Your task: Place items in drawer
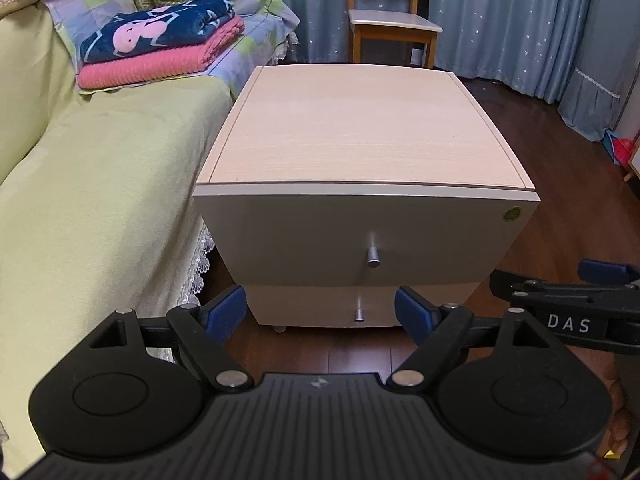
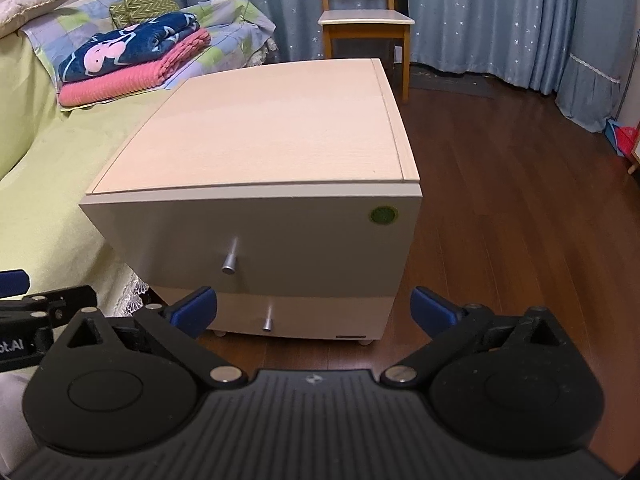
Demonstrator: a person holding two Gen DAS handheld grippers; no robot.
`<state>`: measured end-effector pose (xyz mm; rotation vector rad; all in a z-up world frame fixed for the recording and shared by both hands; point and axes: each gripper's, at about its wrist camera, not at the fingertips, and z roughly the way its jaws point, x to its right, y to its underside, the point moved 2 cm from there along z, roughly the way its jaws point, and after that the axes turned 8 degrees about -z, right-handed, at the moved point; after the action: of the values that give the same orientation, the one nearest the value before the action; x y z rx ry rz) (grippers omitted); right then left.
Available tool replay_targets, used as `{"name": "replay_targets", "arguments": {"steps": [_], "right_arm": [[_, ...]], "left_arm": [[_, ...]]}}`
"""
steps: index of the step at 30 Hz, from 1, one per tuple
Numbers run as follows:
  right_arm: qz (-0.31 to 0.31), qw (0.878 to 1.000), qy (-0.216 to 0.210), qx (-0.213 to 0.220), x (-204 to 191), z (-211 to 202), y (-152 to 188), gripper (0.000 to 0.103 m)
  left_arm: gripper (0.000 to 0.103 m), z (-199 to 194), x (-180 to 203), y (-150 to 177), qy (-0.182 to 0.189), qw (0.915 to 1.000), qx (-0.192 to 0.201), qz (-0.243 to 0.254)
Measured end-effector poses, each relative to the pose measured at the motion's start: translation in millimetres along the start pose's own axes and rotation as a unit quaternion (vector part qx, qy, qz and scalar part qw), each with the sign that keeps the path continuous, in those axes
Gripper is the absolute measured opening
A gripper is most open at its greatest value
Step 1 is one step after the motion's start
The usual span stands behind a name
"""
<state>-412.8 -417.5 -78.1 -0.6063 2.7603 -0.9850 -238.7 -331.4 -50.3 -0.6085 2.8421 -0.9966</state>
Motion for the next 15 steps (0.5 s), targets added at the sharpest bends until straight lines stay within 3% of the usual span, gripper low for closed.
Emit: {"name": "replay_targets", "arguments": {"steps": [15], "right_arm": [[-0.014,1.000,0.009,0.004,-0.3,-5.3,3.4,0.102]], "left_arm": [[0.083,-4.3,2.5,0.8,-0.016,0.9999,0.004,0.000]]}}
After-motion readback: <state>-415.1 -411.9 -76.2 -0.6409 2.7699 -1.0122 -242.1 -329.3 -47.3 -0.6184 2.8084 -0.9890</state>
